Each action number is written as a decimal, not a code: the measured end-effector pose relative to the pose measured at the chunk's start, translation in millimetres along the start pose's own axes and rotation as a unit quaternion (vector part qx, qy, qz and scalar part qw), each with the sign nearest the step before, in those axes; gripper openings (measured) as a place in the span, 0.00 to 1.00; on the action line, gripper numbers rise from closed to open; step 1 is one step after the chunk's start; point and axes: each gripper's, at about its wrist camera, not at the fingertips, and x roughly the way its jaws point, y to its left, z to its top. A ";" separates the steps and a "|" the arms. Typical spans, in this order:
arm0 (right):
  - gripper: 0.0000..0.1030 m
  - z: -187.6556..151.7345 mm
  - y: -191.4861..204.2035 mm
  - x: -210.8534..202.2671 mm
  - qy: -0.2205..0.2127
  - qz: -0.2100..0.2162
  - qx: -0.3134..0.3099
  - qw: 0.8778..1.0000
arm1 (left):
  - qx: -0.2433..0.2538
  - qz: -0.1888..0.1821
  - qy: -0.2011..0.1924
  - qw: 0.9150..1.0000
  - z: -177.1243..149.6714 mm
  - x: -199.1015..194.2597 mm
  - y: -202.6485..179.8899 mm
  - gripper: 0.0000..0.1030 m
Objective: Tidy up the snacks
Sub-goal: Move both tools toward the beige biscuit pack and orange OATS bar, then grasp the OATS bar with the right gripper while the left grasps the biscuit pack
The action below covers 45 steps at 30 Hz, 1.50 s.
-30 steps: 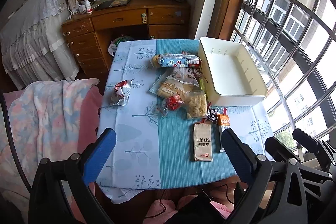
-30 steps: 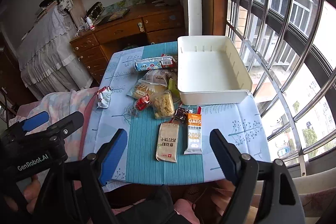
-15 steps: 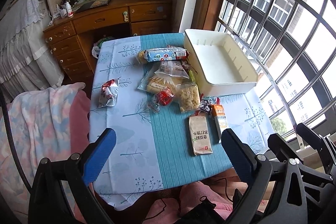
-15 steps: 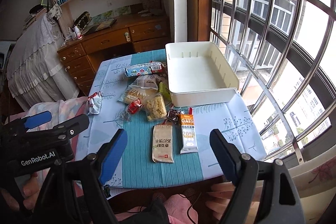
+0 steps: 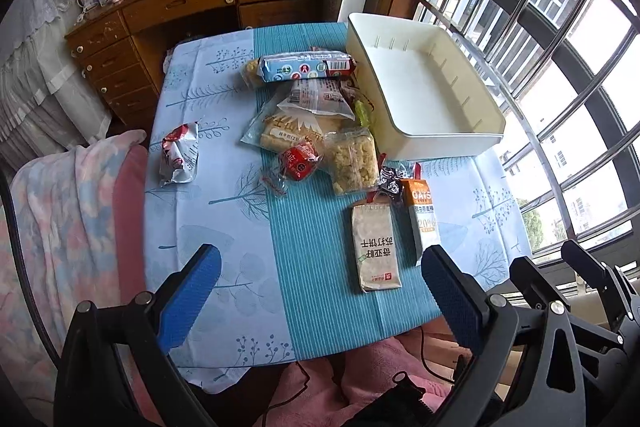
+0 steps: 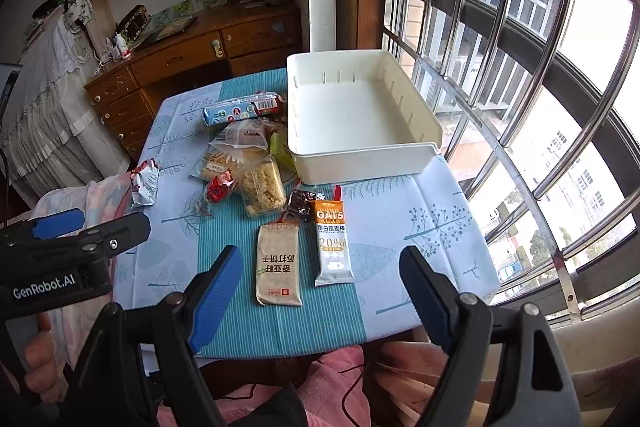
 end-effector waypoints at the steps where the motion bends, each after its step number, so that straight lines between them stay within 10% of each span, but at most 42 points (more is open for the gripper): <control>1: 0.79 2.0 -3.7 5.8 0.009 0.004 0.002 1.000 | -0.002 0.003 0.008 1.000 2.5 6.2 -1.2 0.97; 20: 0.79 26.6 -45.2 150.8 0.220 0.091 -0.050 0.970 | -0.046 0.026 0.190 0.980 40.8 160.4 -48.2 0.97; 45: 0.60 15.4 -36.9 256.4 0.333 0.117 -0.065 0.934 | -0.070 0.012 0.317 0.946 27.7 273.4 -65.9 0.65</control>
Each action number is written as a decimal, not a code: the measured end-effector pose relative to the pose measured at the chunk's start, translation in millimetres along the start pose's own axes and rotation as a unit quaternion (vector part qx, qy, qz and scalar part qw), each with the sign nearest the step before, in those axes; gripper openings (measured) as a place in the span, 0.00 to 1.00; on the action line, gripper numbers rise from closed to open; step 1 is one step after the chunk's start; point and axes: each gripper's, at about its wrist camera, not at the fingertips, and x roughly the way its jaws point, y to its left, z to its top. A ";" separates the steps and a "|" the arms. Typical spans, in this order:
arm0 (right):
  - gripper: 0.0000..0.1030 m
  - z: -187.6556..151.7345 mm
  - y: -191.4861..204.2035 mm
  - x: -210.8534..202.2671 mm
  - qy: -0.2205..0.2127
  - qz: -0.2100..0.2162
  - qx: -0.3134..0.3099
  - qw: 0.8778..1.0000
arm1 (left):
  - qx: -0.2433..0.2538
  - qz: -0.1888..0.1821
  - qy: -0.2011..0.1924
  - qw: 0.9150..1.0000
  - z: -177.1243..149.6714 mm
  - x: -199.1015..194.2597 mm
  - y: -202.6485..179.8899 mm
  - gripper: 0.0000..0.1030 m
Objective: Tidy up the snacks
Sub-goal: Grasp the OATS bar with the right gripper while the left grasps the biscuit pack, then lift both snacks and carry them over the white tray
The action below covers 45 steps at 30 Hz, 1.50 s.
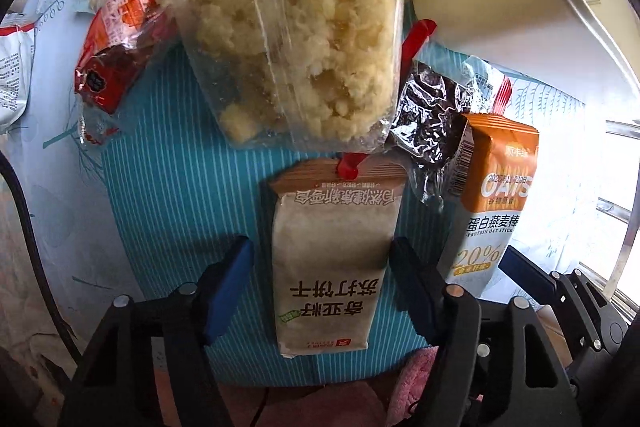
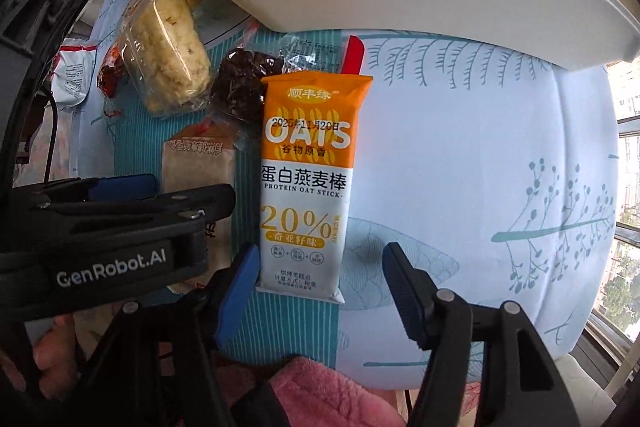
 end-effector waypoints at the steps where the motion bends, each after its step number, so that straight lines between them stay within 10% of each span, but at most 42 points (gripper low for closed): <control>1: 0.59 0.5 -2.2 0.2 0.001 0.001 0.000 1.000 | 0.002 0.002 0.000 1.000 1.8 2.3 0.6 0.65; 9: 0.41 6.6 -3.2 0.2 -0.007 -0.024 0.002 1.000 | -0.008 0.011 0.000 1.000 10.2 -1.3 0.6 0.52; 23: 0.41 -16.8 -4.1 -13.2 -0.032 -0.043 0.048 0.997 | -0.012 0.010 -0.010 1.000 -22.9 -7.9 41.6 0.50; 45: 0.41 -102.1 80.8 -91.9 -0.237 -0.078 0.047 0.967 | 0.086 -0.026 -0.240 0.967 -120.1 -158.3 72.3 0.51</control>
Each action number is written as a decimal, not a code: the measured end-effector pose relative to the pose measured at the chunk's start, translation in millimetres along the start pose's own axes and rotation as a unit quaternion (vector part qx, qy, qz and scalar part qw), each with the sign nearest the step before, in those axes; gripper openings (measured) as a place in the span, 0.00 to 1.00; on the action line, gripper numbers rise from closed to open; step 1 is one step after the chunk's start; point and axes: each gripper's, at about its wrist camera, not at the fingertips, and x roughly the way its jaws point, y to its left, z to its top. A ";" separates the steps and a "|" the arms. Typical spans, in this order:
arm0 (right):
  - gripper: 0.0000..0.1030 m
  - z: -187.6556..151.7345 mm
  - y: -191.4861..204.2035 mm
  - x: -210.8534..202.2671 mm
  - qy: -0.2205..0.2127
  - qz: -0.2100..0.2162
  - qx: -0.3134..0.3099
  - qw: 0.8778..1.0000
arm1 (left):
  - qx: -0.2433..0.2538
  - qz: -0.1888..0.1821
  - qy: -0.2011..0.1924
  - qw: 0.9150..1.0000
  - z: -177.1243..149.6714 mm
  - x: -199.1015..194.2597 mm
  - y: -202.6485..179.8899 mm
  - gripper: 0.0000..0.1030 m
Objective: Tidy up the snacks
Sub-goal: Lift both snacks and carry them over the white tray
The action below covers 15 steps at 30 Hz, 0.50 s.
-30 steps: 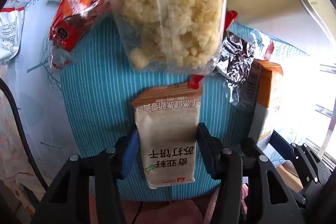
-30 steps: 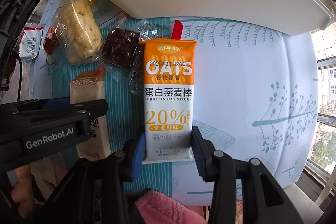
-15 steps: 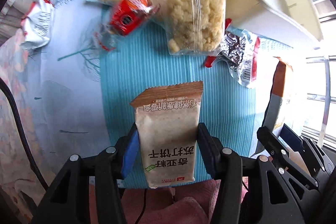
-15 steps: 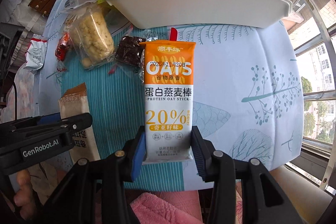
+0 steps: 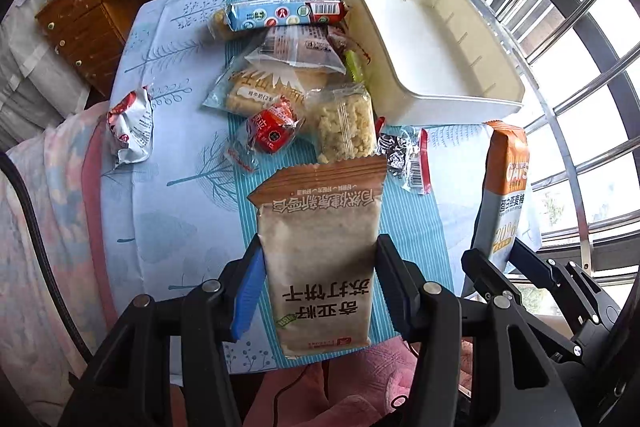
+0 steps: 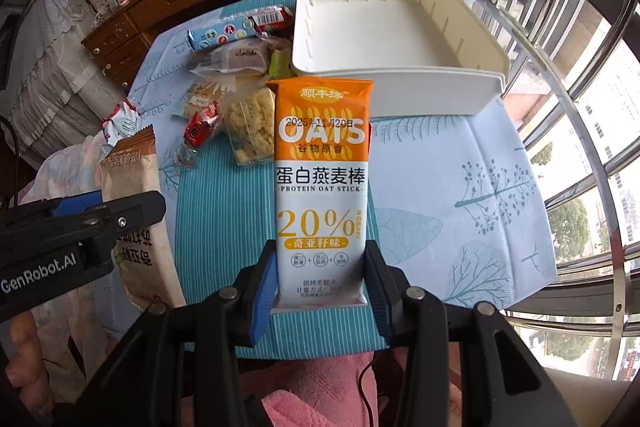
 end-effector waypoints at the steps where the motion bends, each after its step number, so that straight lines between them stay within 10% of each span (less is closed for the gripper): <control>1: 0.41 0.2 0.7 -6.4 -0.011 -0.002 -0.001 1.000 | 0.001 -0.003 -0.004 1.000 6.3 -7.9 -2.1 0.51; 15: 0.41 49.9 -22.3 -65.5 -0.126 -0.037 -0.021 0.991 | 0.011 -0.047 -0.074 0.996 67.5 -76.1 -41.0 0.51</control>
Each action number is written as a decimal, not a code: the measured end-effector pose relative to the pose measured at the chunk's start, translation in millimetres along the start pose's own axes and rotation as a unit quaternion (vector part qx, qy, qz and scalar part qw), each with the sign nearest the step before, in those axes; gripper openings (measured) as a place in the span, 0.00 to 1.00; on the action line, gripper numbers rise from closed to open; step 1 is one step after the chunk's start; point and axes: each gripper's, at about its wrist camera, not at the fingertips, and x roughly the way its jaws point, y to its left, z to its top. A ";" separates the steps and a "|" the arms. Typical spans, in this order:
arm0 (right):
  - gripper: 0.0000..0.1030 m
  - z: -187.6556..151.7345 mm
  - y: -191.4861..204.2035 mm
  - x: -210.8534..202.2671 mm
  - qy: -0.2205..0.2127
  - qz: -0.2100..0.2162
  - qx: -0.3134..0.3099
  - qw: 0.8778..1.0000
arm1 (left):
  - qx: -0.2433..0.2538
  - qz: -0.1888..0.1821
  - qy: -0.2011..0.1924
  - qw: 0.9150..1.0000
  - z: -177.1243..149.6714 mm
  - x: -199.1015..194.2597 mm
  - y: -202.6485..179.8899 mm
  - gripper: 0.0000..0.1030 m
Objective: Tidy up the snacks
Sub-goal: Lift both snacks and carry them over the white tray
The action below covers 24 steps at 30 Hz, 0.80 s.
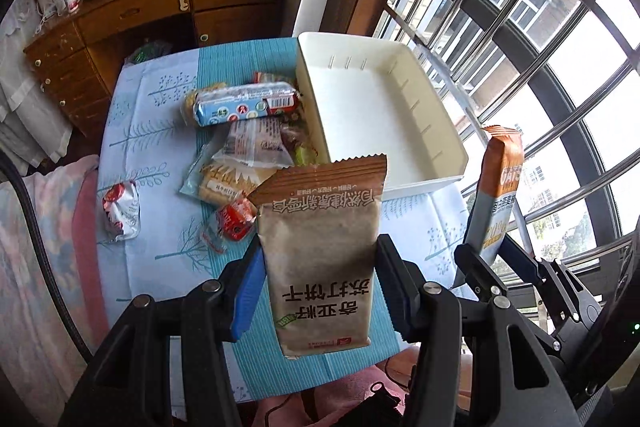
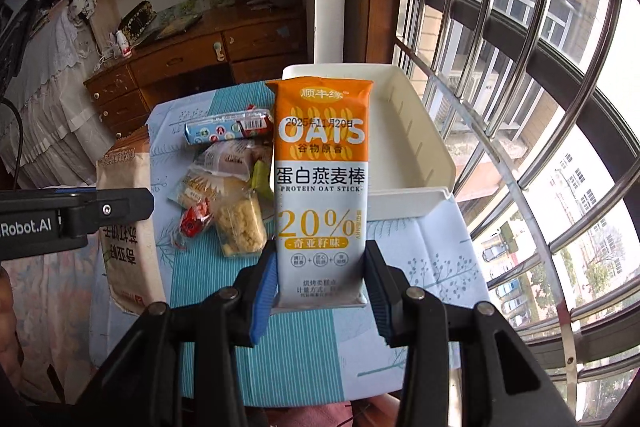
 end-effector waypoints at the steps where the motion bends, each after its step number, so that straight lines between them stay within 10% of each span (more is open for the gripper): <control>1: 0.41 5.9 -3.4 0.5 -0.005 0.000 -0.003 1.000 | 0.000 -0.001 -0.003 1.000 5.0 0.0 -3.3 0.51; 24: 0.41 108.6 -95.3 67.9 -0.037 0.030 -0.069 0.996 | -0.041 -0.001 -0.059 0.997 114.3 69.0 -83.4 0.51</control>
